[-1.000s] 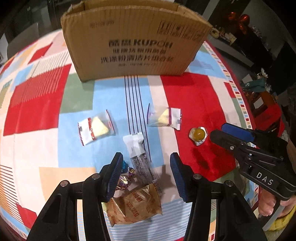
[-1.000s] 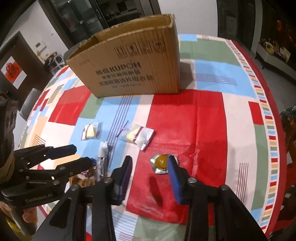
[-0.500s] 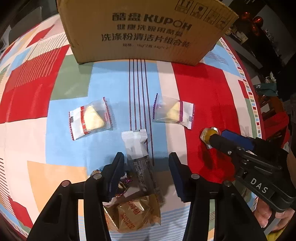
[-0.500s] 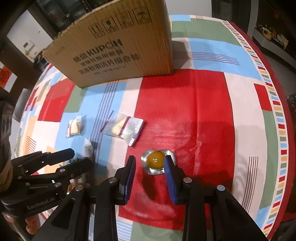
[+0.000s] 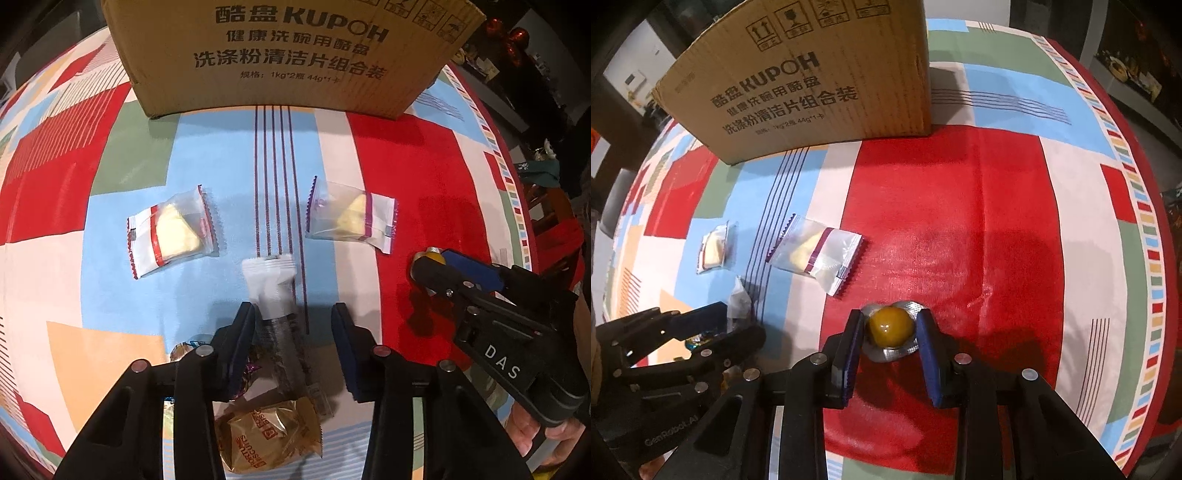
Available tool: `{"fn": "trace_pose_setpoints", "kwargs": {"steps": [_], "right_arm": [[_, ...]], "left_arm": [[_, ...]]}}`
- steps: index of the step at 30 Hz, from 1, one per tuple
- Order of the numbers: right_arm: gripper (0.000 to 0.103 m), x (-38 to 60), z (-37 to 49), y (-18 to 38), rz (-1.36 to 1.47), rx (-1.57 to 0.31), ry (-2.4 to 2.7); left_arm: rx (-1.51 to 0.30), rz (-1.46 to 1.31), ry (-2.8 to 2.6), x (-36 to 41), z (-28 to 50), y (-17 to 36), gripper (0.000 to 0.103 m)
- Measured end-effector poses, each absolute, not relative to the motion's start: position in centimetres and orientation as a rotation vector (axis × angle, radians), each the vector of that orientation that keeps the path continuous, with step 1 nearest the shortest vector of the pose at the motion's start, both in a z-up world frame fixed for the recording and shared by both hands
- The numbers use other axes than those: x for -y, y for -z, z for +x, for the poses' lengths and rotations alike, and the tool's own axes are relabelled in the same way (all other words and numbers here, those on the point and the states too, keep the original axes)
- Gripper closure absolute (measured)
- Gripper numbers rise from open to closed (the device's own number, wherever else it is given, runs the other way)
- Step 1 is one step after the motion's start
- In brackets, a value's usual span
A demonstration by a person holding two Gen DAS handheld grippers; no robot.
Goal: Organize snacks
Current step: 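Grasp the white wrapped snack with the left tool while the right tool grasps the yellow foil candy, then lift both held snacks and carry them over the open cardboard box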
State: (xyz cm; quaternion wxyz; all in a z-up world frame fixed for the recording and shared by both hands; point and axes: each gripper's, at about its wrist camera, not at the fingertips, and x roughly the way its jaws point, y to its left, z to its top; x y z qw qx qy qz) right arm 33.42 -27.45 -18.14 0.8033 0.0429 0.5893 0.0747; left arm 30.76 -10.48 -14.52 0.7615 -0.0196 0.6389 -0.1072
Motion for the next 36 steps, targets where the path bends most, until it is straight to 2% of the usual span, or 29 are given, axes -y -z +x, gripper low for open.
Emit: {"fn": "trace_pose_setpoints", "kwargs": {"steps": [3,10,21,36], "right_arm": [[0.074,27.1,33.4,18.2,0.071,-1.257,-0.154],[0.074,26.8,32.8,18.1,0.092,-1.256,-0.165],[0.074,25.6,31.4,14.7,0.079,-1.19,-0.225],[0.074,25.1,30.3,7.9,0.046,-1.017,-0.242]], "left_arm": [[-1.391,-0.033,0.214,10.4,30.8,14.8,0.076],[-1.38,-0.077,0.225,9.8,30.7,14.8,0.082],[-1.296,-0.092,0.277,9.8,30.1,11.5,0.084],[-1.082,-0.06,0.303,8.5,28.8,4.6,0.084]]}}
